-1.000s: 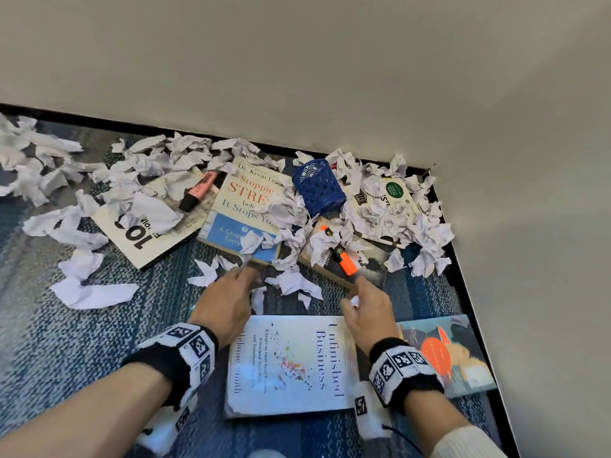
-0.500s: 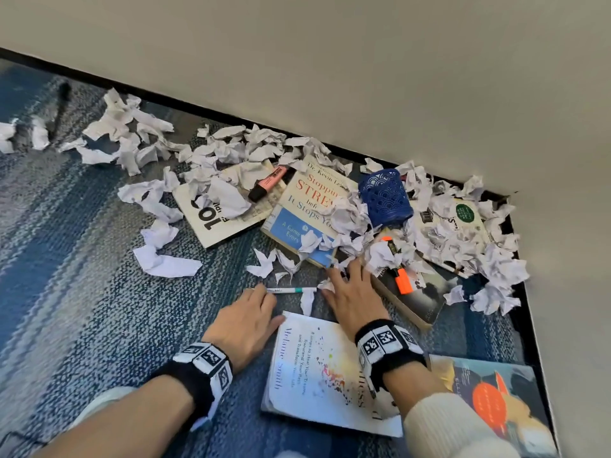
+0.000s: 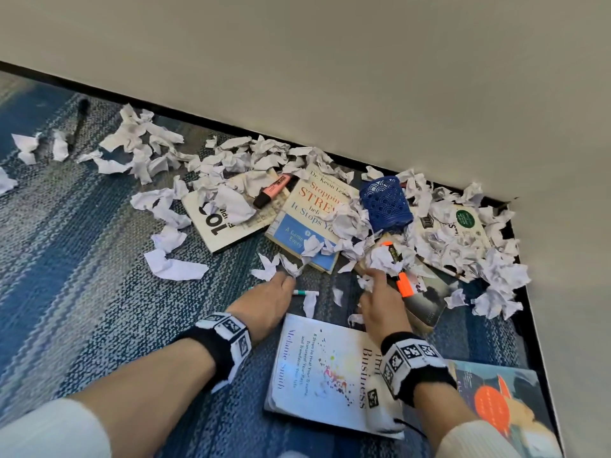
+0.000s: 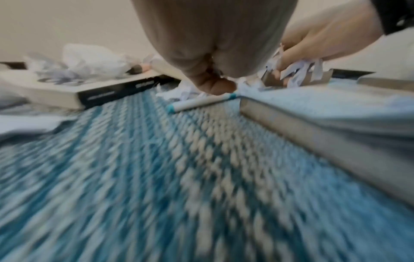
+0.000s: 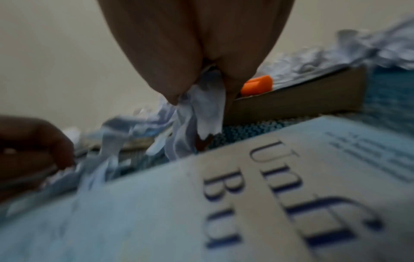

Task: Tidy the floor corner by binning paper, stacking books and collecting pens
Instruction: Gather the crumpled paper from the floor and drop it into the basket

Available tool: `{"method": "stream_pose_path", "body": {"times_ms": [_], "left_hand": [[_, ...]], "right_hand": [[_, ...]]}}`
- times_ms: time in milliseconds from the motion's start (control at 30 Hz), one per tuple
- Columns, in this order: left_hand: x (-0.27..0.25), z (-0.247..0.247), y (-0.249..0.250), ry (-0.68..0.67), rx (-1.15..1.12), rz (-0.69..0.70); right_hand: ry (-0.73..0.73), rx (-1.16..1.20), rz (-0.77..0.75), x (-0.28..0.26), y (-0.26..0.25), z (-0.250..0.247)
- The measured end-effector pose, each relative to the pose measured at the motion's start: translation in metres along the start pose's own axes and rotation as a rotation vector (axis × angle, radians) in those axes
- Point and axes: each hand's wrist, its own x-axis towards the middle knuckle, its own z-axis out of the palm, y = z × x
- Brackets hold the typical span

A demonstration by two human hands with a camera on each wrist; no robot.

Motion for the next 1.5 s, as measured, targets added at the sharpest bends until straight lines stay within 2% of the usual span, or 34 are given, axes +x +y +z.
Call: {"method": "stream_pose_path", "body": {"times_ms": [133,233,333,400,500,567,667,833,900,1000,1133,1233,1400,1433,1500], "left_hand": [[0.019,-0.009,0.037,0.021,0.042,0.07],[0.029,-0.008,0.06,0.059,0.112,-0.032],[0.035,0.0,0.065,-0.059,0.276,-0.183],[0.035,0.001,0.064,-0.09,0.31,-0.219],[0.035,0.003,0.062,-0.081,0.315,-0.186],[0.032,0.004,0.057,-0.076,0.249,-0.114],[0.03,0.002,0.04,0.01,0.069,-0.04],[0.035,-0.02,-0.001,0.134,-0.133,-0.205],[0.035,-0.025,-0.013,0.168,-0.169,-0.234],[0.035,-0.022,-0.02,0.259,-0.055,-0.309],[0.044,-0.006,-0.017,0.247,-0.026,-0.436],[0.049,0.004,-0.011,0.156,-0.005,-0.437],[0.046,0.003,-0.023,0.074,-0.012,-0.319],[0.046,0.001,-0.026,0.066,-0.041,-0.298],[0.044,-0.001,-0.031,0.136,-0.136,-0.294]], "right_hand": [[0.132,0.179,0.021,-0.006,0.008,-0.012],[0.251,0.092,0.031,-0.005,0.009,-0.032],[0.294,-0.12,0.027,-0.001,0.004,-0.05],[0.268,-0.298,0.007,0.008,0.002,-0.055],[0.072,-0.465,-0.019,0.025,-0.002,-0.052],[-0.014,-0.574,-0.028,0.033,-0.003,-0.045],[-0.018,-0.67,-0.081,0.041,0.002,-0.037],[0.017,-0.639,-0.24,0.043,0.014,-0.033],[0.068,-0.552,-0.287,0.038,0.011,-0.032],[0.15,-0.366,-0.34,0.027,-0.002,-0.027],[0.051,-0.306,-0.412,0.018,-0.021,-0.011],[-0.039,-0.358,-0.461,0.019,-0.028,0.003],[-0.103,-0.459,-0.401,0.023,-0.038,0.021],[-0.092,-0.466,-0.395,0.025,-0.04,0.025],[-0.067,-0.479,-0.388,0.025,-0.043,0.029]]}}
